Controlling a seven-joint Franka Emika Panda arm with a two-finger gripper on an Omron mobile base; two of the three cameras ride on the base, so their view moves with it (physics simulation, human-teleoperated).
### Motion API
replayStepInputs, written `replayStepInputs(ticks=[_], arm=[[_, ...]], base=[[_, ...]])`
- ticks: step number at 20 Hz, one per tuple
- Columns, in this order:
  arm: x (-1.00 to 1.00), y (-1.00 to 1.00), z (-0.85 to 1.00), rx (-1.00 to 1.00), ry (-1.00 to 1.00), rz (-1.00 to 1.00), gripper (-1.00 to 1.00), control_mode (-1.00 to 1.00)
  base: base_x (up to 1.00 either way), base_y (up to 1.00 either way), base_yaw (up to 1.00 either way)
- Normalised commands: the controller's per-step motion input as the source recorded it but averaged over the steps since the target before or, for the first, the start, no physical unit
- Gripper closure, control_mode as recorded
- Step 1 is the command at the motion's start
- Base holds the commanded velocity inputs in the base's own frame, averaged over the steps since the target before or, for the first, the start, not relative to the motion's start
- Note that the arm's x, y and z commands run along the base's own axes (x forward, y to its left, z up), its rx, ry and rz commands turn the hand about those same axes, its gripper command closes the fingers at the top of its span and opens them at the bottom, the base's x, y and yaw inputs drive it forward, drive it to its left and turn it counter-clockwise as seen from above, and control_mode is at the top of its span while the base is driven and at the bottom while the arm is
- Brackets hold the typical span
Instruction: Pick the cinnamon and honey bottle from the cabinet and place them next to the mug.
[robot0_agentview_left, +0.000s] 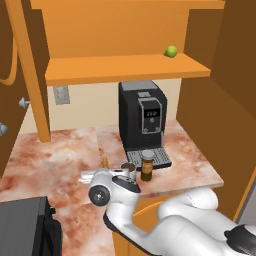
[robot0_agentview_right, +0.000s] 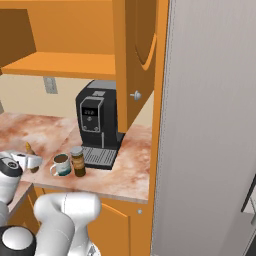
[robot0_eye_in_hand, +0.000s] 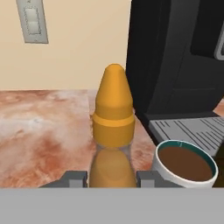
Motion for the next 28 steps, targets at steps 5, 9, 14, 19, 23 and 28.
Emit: replayStepInputs(ticks=[5, 9, 14, 19, 23, 28], arm=[[0.01, 0.0, -0.1, 0.0, -0.03, -0.03, 1.0, -1.0], [0.0, -0.04, -0.01, 0.0, -0.07, -0.05, 1.0, -1.0], [0.0, -0.22, 0.0, 0.0, -0.04, -0.05, 1.0, -1.0], [0.06, -0.14, 0.0, 0.0, 0.0, -0.06, 1.0, -1.0], [0.06, -0.01, 0.0, 0.0, 0.0, -0.04, 1.0, -1.0], [0.12, 0.0, 0.0, 0.0, 0.0, 0.0, 1.0, -1.0]], base=[[0.0, 0.0, 0.0], [0.0, 0.0, 0.0], [0.0, 0.0, 0.0], [0.0, 0.0, 0.0], [0.0, 0.0, 0.0], [0.0, 0.0, 0.0]])
